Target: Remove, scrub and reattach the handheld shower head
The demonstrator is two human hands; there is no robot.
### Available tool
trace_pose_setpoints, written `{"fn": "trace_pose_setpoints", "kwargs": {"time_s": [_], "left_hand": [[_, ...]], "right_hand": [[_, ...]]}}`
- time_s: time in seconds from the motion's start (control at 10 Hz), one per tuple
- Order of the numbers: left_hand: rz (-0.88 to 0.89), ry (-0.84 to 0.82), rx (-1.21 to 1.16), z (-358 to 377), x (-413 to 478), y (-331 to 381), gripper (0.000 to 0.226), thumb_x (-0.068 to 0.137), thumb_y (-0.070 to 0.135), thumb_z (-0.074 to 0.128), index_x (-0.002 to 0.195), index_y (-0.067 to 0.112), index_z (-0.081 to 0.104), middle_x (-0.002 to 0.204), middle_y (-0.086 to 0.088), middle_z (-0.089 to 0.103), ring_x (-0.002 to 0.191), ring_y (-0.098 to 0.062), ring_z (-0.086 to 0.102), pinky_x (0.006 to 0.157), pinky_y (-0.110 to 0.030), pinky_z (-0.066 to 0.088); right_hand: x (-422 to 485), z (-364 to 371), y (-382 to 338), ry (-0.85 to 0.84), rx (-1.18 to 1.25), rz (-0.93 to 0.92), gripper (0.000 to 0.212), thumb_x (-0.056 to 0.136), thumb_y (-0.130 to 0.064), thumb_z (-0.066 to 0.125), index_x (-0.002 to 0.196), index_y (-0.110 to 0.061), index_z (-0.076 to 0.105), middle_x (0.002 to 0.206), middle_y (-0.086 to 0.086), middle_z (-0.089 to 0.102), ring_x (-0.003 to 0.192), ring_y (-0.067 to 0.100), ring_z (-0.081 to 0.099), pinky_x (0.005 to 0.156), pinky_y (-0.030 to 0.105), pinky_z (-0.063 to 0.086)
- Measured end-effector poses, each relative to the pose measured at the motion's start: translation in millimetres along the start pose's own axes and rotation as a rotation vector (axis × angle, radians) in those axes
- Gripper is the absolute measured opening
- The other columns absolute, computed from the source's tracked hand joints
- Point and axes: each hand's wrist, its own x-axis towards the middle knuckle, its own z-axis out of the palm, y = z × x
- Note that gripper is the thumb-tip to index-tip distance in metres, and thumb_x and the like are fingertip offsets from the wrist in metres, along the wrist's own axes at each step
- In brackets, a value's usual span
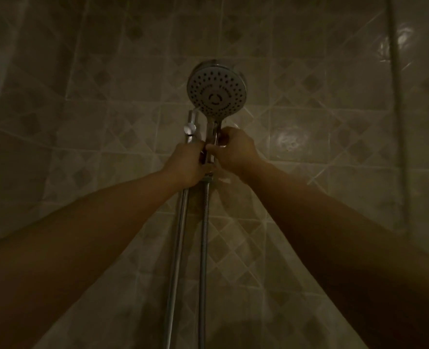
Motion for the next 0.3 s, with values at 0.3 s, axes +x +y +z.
{"fn": "trace_pose_setpoints", "kwargs": {"time_s": [0.3], "left_hand": [[0.011,-0.201,0.096,-25,-69,30,0.027,0.093,0.028,0.059,0.100,0.002,0.064,0.097,-0.015,0.069,0.092,-0.029,0.066,0.081,-0.037,0.052]], "right_hand": [[-78,-13,-18,-0.210,-0.155,0.152,0.021,0.099,-0.023,0.058,0.078,-0.019,0.061,0.075,-0.005,0.056,0.068,0.008,0.052,0.058,0.010,0.039]]}}
